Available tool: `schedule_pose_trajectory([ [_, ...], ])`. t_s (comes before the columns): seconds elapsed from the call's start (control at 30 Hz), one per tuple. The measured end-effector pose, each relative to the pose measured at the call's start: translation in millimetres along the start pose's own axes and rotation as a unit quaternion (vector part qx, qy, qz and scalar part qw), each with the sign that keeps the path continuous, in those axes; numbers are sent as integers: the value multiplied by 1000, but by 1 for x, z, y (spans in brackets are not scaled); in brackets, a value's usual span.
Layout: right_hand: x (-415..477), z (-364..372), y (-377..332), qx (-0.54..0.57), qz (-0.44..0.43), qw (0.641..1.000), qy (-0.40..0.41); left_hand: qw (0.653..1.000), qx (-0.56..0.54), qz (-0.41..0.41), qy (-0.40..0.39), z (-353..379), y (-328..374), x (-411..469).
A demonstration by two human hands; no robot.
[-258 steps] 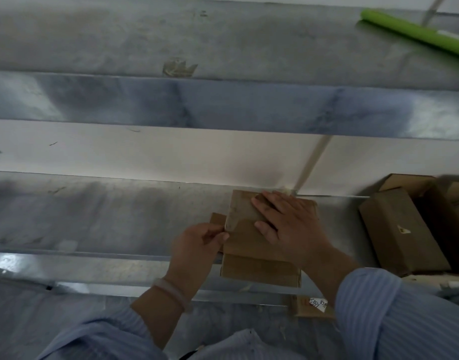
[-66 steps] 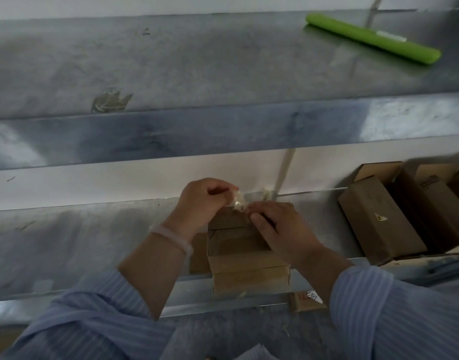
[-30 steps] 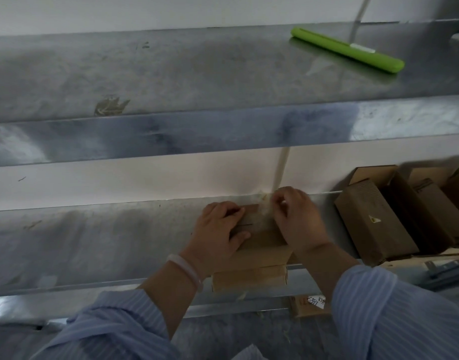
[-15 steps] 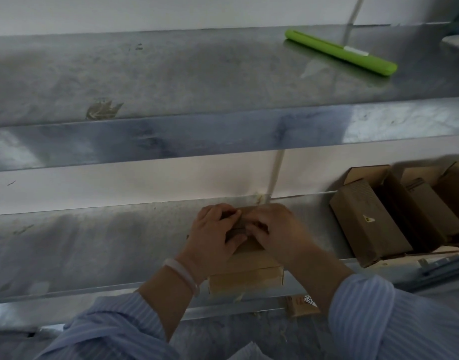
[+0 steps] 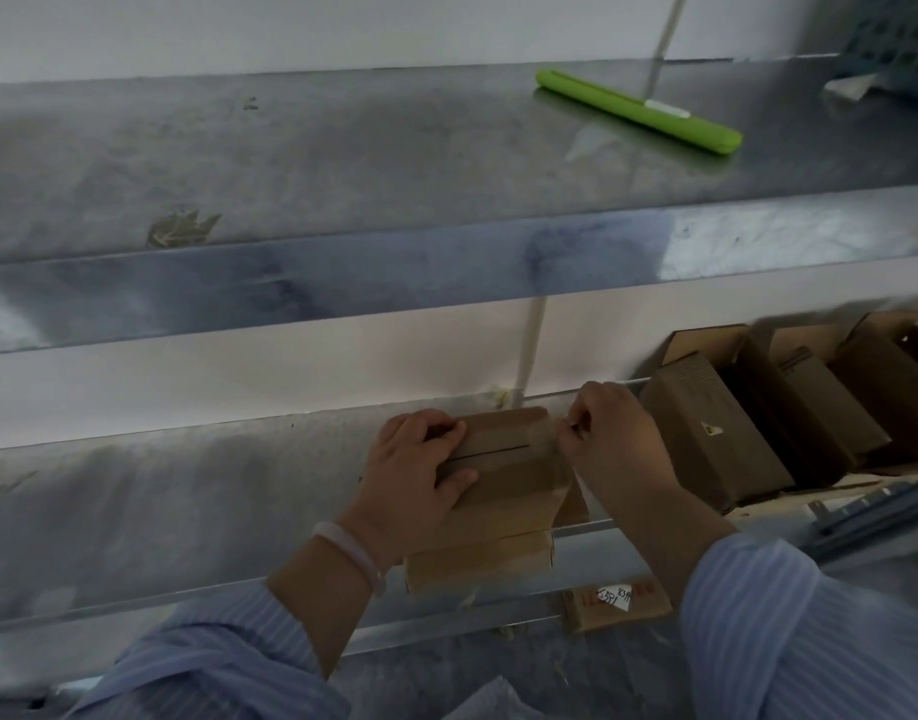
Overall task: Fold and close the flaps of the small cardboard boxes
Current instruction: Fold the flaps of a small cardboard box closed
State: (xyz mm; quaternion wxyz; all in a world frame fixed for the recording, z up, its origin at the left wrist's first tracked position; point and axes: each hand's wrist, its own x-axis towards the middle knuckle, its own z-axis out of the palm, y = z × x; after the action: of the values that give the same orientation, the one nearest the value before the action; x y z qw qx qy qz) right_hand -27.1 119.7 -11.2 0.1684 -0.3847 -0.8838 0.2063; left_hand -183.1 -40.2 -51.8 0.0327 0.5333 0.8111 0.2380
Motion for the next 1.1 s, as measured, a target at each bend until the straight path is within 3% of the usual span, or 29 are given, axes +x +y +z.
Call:
schedule_pose_trajectory([
  [0.1, -5, 3, -2, -53, -115, 992, 13, 1000, 4, 1, -4, 0, 0, 0],
  [0.2, -8, 14, -10, -52, -153, 986, -45, 1000, 7, -1, -2, 0, 0, 0],
  [0.4, -9, 13, -16, 49, -28, 993, -99, 1000, 26, -11, 8, 5, 2, -2],
  [0.5, -7, 16, -16, 2, -3, 995, -103, 998, 55, -19, 18, 8, 6, -4],
  [0.6, -8, 18, -15, -5, -13, 997, -82, 997, 73, -15, 23, 9, 6, -6],
  [0.77, -4, 5, 6, 108, 81, 991, 3, 996, 77, -10, 36, 9, 7, -7],
  [0.87, 1, -6, 34, 37, 36, 998, 40, 996, 78, -14, 29, 9, 6, -6],
  [0.97, 0, -8, 46, 9, -12, 1000, 13, 996, 81, -12, 24, 9, 6, -5],
  [1.1, -8, 12, 40, 121, 68, 988, -61, 996, 87, -7, 30, 9, 6, -5],
])
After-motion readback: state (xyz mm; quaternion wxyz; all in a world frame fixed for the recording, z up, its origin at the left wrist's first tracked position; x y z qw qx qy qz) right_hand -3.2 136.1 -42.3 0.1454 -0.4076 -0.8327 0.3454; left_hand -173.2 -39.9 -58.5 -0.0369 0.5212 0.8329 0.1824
